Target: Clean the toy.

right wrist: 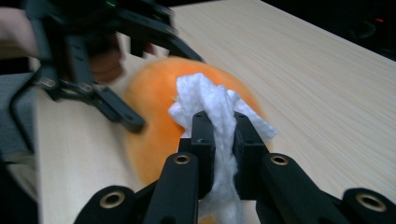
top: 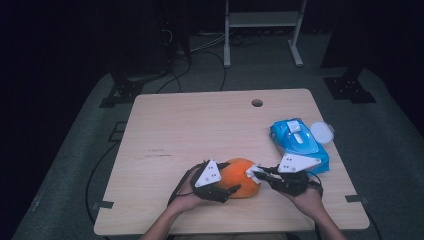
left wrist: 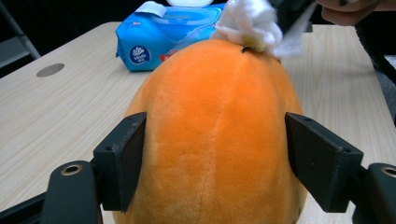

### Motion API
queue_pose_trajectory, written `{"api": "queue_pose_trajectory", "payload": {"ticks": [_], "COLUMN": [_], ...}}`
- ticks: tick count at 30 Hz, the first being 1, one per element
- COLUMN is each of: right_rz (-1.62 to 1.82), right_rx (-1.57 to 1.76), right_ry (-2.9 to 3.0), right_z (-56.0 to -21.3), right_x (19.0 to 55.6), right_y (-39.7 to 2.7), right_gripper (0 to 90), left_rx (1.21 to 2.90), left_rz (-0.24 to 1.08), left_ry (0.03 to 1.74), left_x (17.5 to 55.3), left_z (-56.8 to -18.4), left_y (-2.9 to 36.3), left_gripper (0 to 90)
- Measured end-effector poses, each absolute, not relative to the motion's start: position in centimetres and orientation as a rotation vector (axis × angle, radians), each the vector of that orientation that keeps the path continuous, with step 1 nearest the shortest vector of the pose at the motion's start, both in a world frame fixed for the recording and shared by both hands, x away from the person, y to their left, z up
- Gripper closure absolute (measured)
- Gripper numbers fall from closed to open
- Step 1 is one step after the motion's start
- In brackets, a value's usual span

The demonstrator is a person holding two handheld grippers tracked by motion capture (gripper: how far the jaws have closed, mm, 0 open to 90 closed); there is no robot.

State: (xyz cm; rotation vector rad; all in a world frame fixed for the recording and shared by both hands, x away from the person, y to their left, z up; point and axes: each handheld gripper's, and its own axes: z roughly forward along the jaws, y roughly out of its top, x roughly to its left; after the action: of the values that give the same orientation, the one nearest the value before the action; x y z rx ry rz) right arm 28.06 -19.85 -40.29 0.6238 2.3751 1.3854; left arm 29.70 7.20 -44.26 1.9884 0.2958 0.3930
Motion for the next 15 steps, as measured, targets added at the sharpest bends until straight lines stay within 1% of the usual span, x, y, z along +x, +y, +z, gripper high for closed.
{"api": "queue_pose_trajectory", "payload": {"ticks": [2,8,9,12,15], "right_rz": [1.361,1.284,1.313,1.413,1.342], "right_rx": [0.616,0.734,0.743,0.681,0.598], "right_ry": [2.38,2.362,2.358,2.362,2.385], "right_z": [-40.4,-41.2,-41.1,-40.0,-39.5], "right_x": [28.2,29.1,28.9,28.3,27.8], "right_y": [-19.9,-22.2,-22.2,-21.2,-19.1], "right_gripper": [80.7,80.8,80.8,80.8,80.7], "left_rx": [1.988,1.983,1.984,1.98,2.0], "left_rz": [0.389,0.381,0.381,0.387,0.409], "left_ry": [0.295,0.3,0.305,0.307,0.288], "left_x": [29.7,29.8,29.9,29.8,29.6], "left_z": [-44.3,-44.2,-44.2,-44.1,-44.1], "left_y": [7.4,7.2,7.1,6.5,6.3], "left_gripper": [24.5,24.4,24.3,23.5,23.6]}}
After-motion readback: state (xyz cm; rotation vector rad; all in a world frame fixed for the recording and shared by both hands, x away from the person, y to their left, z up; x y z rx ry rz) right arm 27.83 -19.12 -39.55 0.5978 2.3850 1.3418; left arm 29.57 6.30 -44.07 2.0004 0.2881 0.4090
